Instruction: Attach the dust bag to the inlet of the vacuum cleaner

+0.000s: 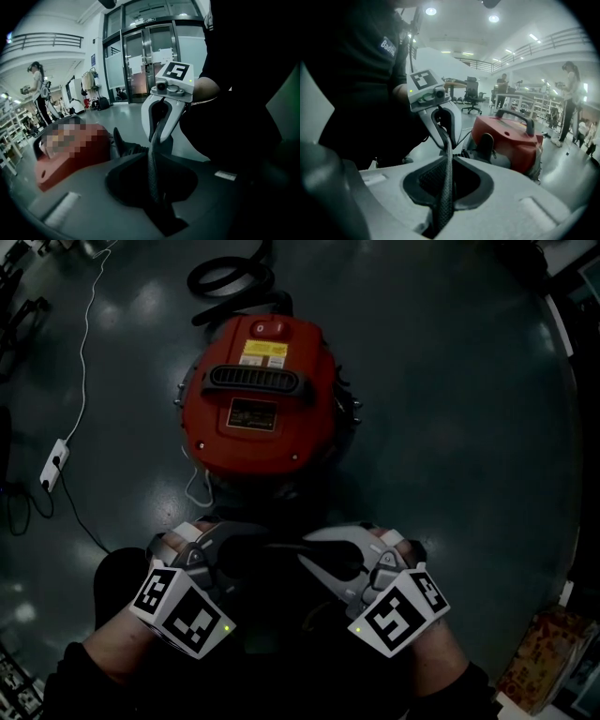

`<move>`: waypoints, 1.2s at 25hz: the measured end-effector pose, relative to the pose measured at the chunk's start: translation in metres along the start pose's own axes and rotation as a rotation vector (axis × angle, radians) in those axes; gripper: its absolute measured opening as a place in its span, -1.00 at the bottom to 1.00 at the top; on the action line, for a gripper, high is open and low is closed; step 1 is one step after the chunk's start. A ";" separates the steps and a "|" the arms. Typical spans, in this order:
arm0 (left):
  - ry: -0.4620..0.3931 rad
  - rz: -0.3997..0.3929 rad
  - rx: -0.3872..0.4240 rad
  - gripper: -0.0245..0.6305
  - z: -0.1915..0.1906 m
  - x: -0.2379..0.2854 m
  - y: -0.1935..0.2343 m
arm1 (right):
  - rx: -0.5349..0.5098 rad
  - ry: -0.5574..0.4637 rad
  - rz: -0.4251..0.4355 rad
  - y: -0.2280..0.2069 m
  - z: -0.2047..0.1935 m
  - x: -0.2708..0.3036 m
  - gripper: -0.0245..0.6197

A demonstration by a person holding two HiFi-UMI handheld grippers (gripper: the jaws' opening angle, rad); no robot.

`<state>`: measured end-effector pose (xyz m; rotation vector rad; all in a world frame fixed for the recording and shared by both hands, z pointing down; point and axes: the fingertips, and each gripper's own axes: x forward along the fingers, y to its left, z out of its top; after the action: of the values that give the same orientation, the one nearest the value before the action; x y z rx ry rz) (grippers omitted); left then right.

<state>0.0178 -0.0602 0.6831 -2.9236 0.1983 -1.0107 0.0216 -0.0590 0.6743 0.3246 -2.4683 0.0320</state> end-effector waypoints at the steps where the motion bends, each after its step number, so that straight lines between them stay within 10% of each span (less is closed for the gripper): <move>1: -0.003 0.002 -0.005 -0.78 -0.001 -0.001 0.001 | -0.009 0.003 0.001 -0.001 0.001 0.001 -0.81; 30: 0.049 -0.018 0.053 -0.71 0.003 0.013 0.010 | 0.032 0.001 -0.057 -0.010 -0.009 -0.002 -0.78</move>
<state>0.0289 -0.0720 0.6876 -2.8608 0.1448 -1.0746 0.0310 -0.0678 0.6799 0.4088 -2.4581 0.0473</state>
